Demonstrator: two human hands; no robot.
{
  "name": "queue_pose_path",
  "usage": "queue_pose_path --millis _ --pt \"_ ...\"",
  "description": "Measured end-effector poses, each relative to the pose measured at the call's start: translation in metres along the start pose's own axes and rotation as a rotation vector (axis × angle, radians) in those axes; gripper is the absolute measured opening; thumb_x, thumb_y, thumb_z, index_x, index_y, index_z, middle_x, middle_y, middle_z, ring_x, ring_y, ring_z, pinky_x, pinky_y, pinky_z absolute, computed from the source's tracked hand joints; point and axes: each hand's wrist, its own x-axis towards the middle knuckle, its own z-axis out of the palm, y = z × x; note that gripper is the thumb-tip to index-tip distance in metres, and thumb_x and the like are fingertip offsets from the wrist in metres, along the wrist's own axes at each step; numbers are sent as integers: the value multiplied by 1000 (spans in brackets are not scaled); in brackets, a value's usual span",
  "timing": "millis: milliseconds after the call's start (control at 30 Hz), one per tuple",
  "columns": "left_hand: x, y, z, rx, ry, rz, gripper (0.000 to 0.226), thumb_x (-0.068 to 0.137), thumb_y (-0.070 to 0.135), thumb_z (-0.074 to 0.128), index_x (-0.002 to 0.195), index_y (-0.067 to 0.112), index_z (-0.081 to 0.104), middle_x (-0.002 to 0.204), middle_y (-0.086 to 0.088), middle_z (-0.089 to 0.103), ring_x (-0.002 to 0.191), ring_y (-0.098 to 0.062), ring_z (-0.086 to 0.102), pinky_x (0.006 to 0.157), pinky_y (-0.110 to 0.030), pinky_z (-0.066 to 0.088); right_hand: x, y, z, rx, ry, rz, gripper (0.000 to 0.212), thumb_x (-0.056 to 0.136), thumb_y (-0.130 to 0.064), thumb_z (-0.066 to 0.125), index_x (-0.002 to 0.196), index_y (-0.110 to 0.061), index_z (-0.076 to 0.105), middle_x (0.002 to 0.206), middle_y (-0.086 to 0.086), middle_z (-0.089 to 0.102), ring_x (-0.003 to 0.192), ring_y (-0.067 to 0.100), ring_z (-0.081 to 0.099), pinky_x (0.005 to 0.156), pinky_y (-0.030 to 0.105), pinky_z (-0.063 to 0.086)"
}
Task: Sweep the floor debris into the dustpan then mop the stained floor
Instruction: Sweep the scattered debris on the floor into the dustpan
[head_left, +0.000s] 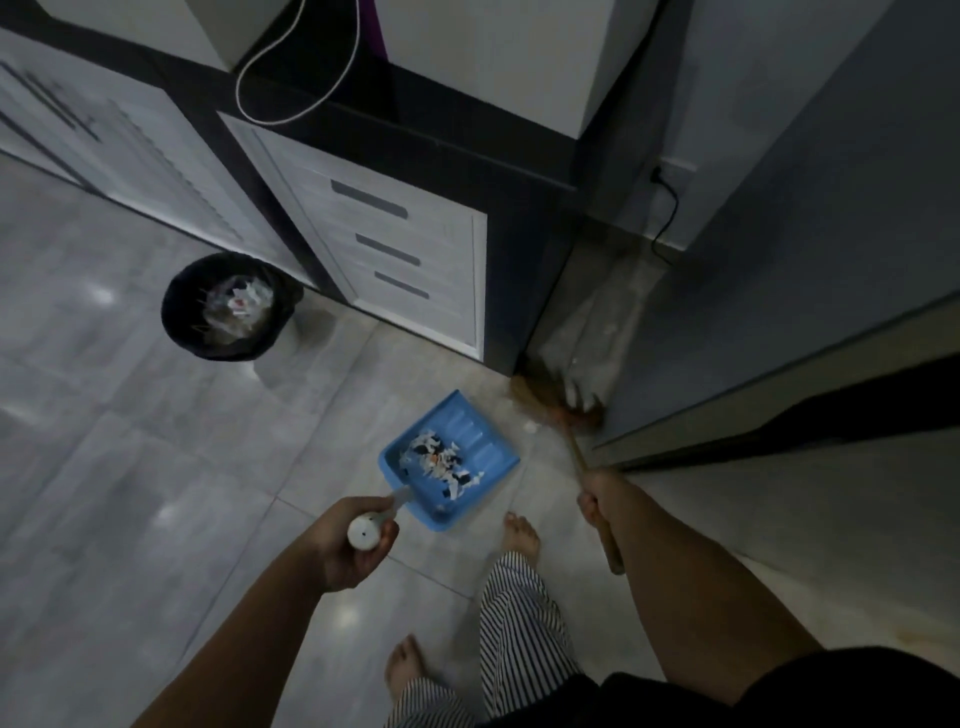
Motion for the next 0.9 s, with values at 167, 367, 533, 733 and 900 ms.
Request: queue_pose_path --millis 167,367,533,733,900 --pt "-10 -23 -46 27 19 4 16 93 18 56 89 4 48 49 -9 51 32 -14 56 35 -21 50 -13 61 44 63 -3 69 39 102 -27 41 69 -8 46 56 1 35 41 11 27 33 15 20" --pt "-27 -33 -71 26 -5 36 18 95 17 54 85 2 51 47 -8 52 32 -13 56 35 -20 50 -46 96 68 94 146 -97 28 98 -15 48 79 2 60 54 8 47 39 16 40 28 10 27" --pt "-28 -25 -59 -15 -38 47 16 94 16 54 85 4 50 45 -8 51 32 -13 55 35 -20 50 -62 66 60 44 273 -291 34 100 -16 46 123 4 60 91 17 64 71 27 64 44 18 47" --pt "-6 11 -26 -61 -56 3 20 97 21 49 92 1 48 46 -8 52 33 -12 57 35 -19 50 -45 -26 17 33 350 -344 39 99 -20 46 126 6 58 126 20 62 112 35 62 94 40 53" --pt "21 44 1 -78 -29 -34 21 96 22 50 91 2 50 48 -8 55 34 -12 57 34 -19 50 5 -107 -23 -60 357 -357 36 99 -21 46 122 3 60 118 17 65 105 31 65 88 33 53"
